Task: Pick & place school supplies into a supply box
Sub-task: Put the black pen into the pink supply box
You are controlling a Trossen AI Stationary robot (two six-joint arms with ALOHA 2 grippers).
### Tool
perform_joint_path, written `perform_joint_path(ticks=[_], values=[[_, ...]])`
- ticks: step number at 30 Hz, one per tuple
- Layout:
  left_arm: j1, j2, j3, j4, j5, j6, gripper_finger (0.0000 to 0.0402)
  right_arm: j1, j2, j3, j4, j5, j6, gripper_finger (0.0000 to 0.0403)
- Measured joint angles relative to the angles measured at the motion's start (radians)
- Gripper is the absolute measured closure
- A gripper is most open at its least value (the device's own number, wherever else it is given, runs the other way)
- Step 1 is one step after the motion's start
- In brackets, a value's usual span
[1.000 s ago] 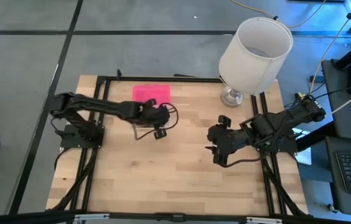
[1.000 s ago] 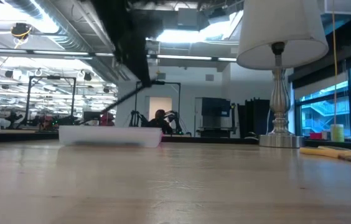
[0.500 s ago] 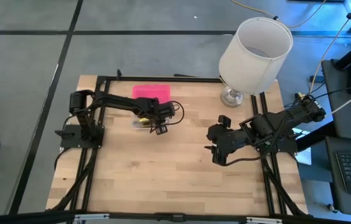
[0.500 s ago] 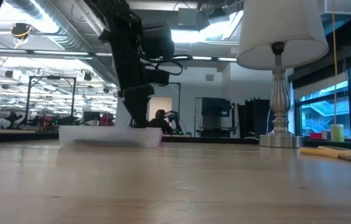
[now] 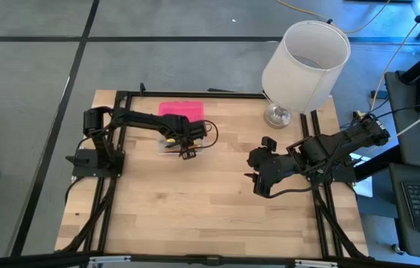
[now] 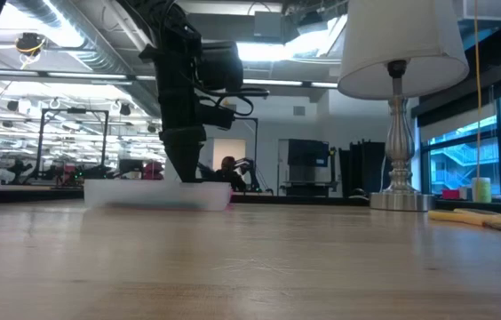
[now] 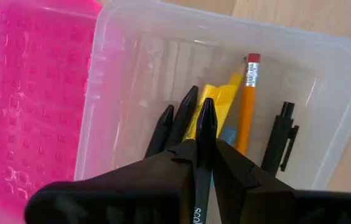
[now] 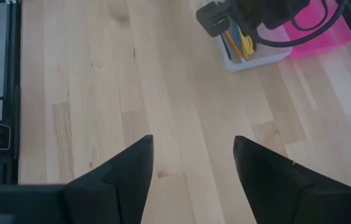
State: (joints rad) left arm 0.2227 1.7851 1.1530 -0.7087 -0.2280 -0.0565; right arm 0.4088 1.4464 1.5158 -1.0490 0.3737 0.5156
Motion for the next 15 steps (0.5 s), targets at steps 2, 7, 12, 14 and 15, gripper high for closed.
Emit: perform_joint_path(ticks=[2, 7, 12, 14, 15], values=[[-0.005, 0.0, 0.0, 0.001, -0.016, 0.0, 0.0379, 0.0, 0.0, 0.0, 0.0, 0.0, 0.0, 0.0178], [-0.006, 0.0, 0.0, -0.004, 0.037, 0.043, 0.0379, 0.0, 0.0, 0.0, 0.0, 0.0, 0.0, 0.0178], [-0.007, 0.0, 0.0, -0.029, 0.058, 0.056, 0.0376, 0.0, 0.0, 0.0, 0.0, 0.0, 0.0, 0.0178], [-0.007, 0.0, 0.0, -0.029, 0.036, 0.047, 0.037, 0.0, 0.0, 0.0, 0.0, 0.0, 0.0, 0.0178], [-0.006, 0.0, 0.0, -0.029, 0.035, 0.045, 0.0366, 0.0, 0.0, 0.0, 0.0, 0.0, 0.0, 0.0178]])
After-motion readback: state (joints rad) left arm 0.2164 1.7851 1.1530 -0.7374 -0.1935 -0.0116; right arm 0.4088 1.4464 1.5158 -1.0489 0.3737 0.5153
